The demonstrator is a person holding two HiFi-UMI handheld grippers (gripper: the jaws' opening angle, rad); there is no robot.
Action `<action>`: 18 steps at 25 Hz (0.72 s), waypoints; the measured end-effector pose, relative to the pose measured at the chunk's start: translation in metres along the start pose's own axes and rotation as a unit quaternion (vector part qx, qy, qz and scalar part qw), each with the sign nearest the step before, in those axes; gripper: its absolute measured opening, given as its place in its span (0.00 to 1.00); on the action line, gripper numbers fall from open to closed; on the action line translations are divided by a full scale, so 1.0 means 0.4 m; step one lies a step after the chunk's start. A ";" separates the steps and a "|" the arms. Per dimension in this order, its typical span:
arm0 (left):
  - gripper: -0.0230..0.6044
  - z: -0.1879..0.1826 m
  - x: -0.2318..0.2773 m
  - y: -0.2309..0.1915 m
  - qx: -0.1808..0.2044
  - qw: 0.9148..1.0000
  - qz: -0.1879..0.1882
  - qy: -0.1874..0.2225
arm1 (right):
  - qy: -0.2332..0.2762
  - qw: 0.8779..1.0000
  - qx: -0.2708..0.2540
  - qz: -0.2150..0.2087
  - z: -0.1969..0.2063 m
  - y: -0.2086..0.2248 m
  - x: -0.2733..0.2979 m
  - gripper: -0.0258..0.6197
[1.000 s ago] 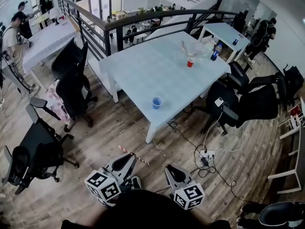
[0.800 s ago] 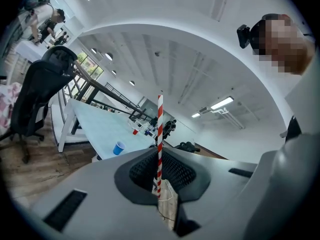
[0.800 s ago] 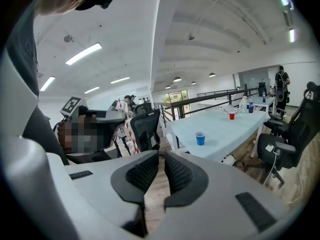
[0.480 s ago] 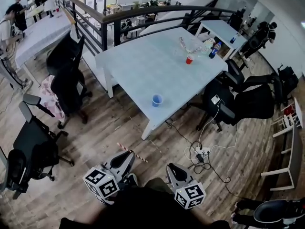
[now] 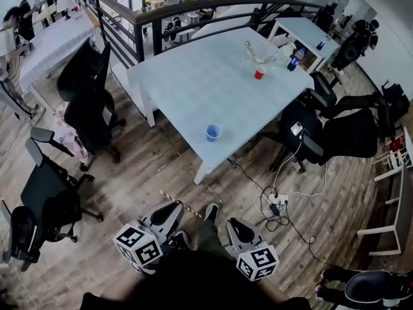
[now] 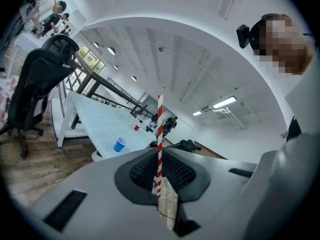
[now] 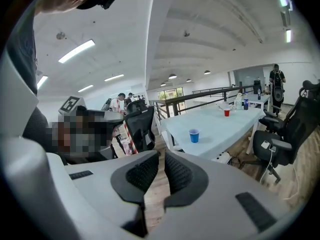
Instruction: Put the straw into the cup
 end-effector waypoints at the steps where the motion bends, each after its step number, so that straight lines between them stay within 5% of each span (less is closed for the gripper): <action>1: 0.10 -0.009 0.009 -0.005 0.003 1.000 -0.002 0.001 | 0.002 1.000 -0.001 -0.003 -0.009 0.005 0.012 0.13; 18: 0.10 -0.144 0.326 -0.102 0.020 0.999 -0.032 0.025 | 0.014 0.999 0.007 -0.037 -0.199 0.282 0.241 0.13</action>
Point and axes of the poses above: the fingertips, and each gripper's own axes: x forward along the fingers, y to its right, z out of its underside, the point moved 2 cm from there along -x, backward along the fingers, and after that the axes turned 13 degrees about z, right-handed, at the moved point
